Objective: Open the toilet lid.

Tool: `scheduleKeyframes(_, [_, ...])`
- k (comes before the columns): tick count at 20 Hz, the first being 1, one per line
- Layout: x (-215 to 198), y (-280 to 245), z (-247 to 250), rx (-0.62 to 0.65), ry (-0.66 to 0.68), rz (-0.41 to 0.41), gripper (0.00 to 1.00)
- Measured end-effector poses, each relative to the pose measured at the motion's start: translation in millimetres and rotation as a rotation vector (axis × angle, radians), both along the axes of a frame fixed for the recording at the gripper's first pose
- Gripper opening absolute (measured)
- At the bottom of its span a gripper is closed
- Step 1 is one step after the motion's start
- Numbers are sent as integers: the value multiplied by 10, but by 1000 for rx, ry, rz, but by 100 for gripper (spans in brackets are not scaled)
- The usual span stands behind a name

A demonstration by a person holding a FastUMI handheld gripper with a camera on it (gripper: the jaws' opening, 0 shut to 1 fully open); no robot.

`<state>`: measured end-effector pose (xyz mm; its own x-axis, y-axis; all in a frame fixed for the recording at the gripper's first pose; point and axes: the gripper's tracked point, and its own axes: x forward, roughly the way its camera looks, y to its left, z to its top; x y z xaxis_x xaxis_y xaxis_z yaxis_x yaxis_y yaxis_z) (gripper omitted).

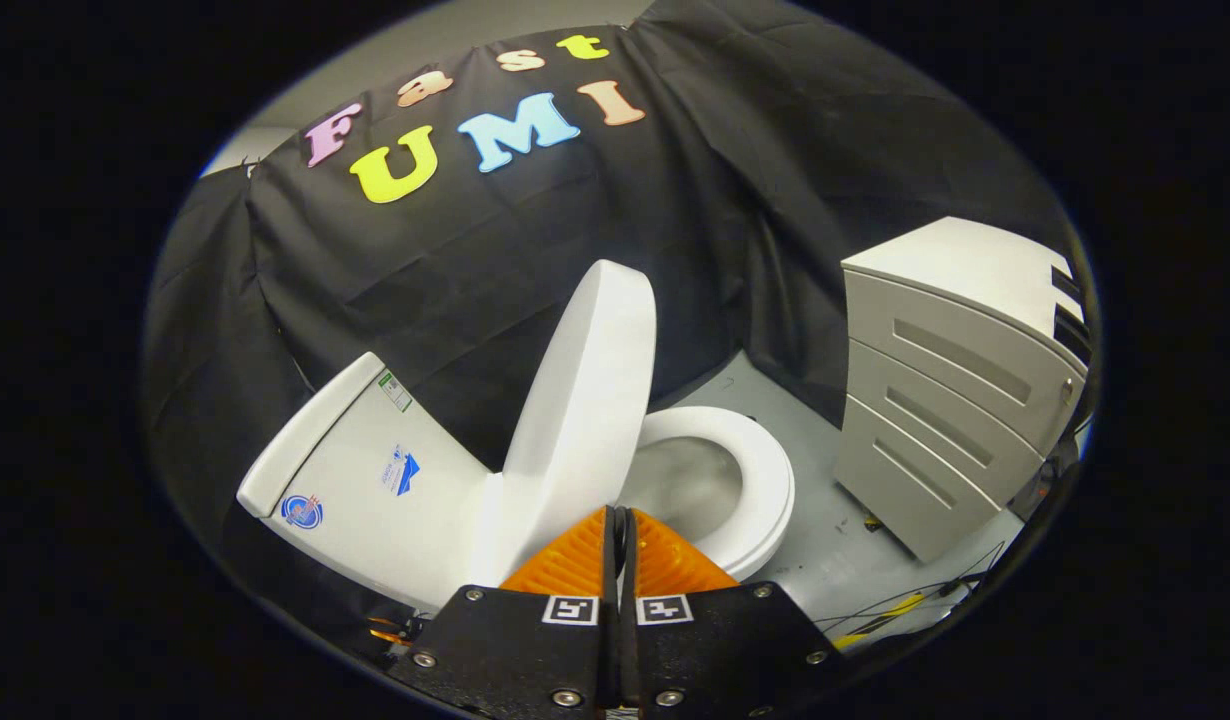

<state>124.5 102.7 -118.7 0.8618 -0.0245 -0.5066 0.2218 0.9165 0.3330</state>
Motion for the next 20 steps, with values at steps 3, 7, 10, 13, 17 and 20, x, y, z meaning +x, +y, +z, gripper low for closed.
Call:
scheduleKeyframes(3, [1,72,79,-25,-4,11,0])
scheduleKeyframes(7, [24,189,193,-42,-16,19,0])
scheduleKeyframes(10, [28,257,257,-83,-13,32,0])
scheduleKeyframes(13, [56,357,345,-114,-26,50,0])
scheduleKeyframes(17, [87,488,441,-158,-37,75,0])
scheduleKeyframes(20, [85,582,517,-177,-50,88,0])
